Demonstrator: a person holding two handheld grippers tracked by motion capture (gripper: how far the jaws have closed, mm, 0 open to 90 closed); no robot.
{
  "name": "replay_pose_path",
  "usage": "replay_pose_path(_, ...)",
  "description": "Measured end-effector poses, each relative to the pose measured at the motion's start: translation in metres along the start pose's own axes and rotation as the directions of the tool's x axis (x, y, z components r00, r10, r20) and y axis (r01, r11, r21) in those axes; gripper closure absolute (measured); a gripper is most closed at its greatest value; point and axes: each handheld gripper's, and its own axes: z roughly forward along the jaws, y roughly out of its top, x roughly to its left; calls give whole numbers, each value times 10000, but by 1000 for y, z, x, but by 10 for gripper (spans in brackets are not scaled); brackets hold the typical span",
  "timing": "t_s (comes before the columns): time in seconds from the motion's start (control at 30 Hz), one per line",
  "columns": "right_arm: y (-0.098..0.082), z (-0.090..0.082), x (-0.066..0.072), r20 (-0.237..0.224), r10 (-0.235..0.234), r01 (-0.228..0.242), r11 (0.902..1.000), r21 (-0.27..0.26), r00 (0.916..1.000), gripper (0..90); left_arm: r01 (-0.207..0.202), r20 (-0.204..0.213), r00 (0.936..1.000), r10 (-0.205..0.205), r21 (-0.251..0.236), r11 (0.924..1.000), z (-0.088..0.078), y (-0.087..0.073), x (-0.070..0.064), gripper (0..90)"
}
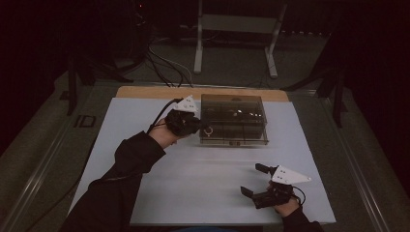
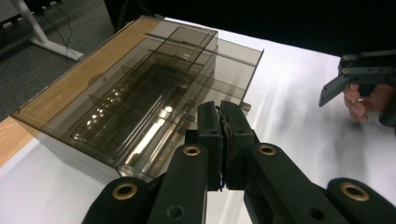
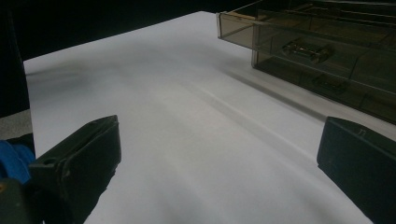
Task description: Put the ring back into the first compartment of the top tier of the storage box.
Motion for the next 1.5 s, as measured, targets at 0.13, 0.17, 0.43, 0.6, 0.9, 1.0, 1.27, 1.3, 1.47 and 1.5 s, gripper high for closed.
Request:
replay_pose_path(0.13,0,0,0,-13,-13,13,10000,12,10000,0,31,-4,10000,-31,-81,10000,5,3,2,900)
replay_pose_path(0.17,0,0,0,-21,-6,6,10000,13,10000,0,34,3,10000,-34,-77,10000,6,3,2,900)
replay_pose_path(0.43,0,0,0,-45,4,-4,10000,15,10000,0,106,58,9999,-105,-93,9999,18,5,3,900)
replay_pose_path(0.6,0,0,0,-46,1,-1,10000,36,10000,0,216,69,9997,-215,-96,9997,27,5,6,900)
replay_pose_path(0.9,-1,1,0,-59,43,-43,10000,66,10000,0,357,-163,9992,-357,-33,9994,42,2,11,900)
replay_pose_path(1.0,0,1,0,-81,31,-31,10000,65,10000,0,478,-166,9987,-478,11,9989,46,0,13,900)
replay_pose_path(1.27,0,0,0,-40,36,-36,10000,41,10000,0,618,-224,9979,-614,215,9979,56,-5,15,900)
replay_pose_path(1.3,0,0,0,-43,42,-41,10000,55,10000,0,626,-208,9979,-621,228,9978,57,-5,15,900)
replay_pose_path(1.47,-1,0,0,-40,4,-4,10000,97,10000,0,479,-249,9986,-469,431,9979,63,-9,17,900)
replay_pose_path(1.5,0,0,0,-40,-12,13,9999,109,10000,0,464,-278,9986,-451,462,9979,63,-10,17,900)
